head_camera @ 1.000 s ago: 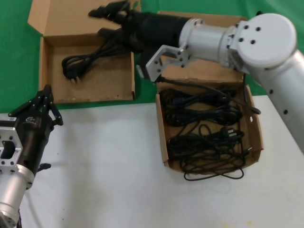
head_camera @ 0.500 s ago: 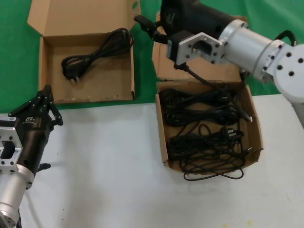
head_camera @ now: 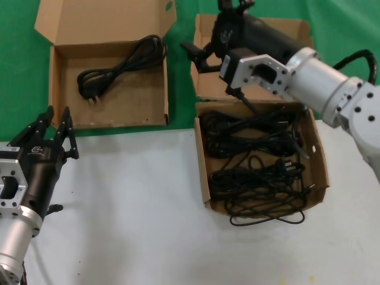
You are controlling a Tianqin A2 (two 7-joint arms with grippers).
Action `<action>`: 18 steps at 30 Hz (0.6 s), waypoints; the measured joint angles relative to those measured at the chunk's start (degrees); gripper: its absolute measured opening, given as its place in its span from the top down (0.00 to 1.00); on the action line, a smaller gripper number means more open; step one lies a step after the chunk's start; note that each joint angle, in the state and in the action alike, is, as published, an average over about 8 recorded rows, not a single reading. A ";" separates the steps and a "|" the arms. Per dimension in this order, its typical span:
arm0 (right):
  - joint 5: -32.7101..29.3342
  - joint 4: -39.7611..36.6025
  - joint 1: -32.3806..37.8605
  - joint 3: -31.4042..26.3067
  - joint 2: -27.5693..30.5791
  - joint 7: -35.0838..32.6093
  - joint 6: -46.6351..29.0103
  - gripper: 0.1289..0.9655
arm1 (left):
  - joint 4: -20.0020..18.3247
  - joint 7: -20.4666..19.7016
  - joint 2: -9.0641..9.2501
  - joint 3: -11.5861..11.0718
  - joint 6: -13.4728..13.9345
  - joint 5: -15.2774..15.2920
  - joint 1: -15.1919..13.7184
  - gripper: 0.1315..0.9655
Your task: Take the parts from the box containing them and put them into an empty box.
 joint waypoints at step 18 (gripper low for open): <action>6.48 3.59 -11.79 5.38 0.42 9.11 6.19 0.01 | 0.08 0.10 -0.01 -0.12 -0.26 -0.30 0.13 0.59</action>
